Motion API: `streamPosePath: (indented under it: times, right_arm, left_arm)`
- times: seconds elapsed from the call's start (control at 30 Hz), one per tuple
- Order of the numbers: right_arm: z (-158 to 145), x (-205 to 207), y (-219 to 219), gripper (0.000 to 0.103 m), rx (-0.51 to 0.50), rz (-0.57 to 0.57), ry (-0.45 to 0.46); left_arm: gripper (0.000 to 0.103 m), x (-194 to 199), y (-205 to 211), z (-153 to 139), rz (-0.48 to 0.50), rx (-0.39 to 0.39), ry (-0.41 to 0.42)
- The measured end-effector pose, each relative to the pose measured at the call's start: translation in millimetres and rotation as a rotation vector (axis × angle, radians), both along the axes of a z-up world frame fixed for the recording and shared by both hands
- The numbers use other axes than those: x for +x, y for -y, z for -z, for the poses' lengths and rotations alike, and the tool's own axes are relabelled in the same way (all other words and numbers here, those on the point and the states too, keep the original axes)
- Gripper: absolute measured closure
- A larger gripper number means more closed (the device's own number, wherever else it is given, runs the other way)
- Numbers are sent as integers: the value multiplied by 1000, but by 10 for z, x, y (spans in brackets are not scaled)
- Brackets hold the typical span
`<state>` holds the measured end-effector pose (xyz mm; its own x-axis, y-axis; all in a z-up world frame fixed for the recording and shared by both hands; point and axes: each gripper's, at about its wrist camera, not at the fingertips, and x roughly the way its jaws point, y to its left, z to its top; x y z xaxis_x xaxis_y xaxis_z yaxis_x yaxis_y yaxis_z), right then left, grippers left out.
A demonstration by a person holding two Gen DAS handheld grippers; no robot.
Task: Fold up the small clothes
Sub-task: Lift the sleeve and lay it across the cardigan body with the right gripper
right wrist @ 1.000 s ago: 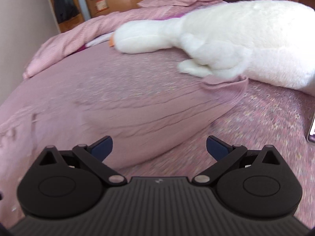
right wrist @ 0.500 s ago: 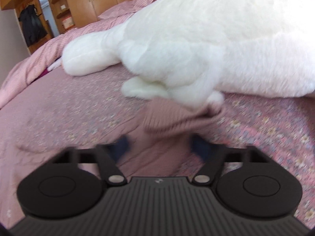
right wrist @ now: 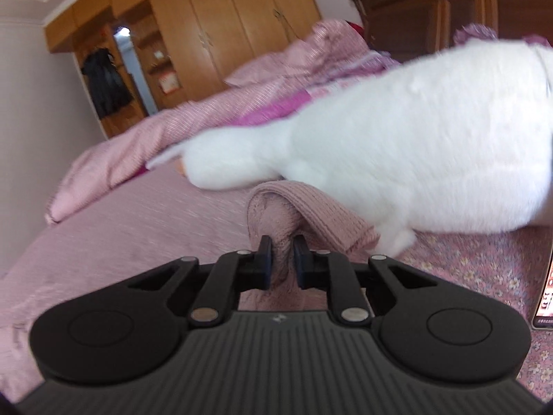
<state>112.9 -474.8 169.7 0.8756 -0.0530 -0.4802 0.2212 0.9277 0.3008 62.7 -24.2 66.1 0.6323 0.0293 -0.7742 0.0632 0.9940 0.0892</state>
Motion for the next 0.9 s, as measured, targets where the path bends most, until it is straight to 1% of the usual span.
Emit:
streamPosePath:
  times: [0.13,0.23,0.47,0.73,0.9]
  right_arm:
    - [-239,-124,-207,87,13,-31,46]
    - [-344,-227,-360,87,46,-55,73]
    - [-571,-276,-751,87,125,-109,110]
    - [-822,-136,-1286,87,144,-175,139]
    - [-845,-28,-1642,87,163,-193,143]
  left_arm:
    - [0,-57,-25,-44,3,-3,16]
    - [0,-90,-57,-73,2,-7,22]
    - [0,-155,-178,-148,-9,-10,41]
    - [0,-195,-413,-186,-36,-28,52]
    - [0,-215,-628,-175,-69,-43,53]
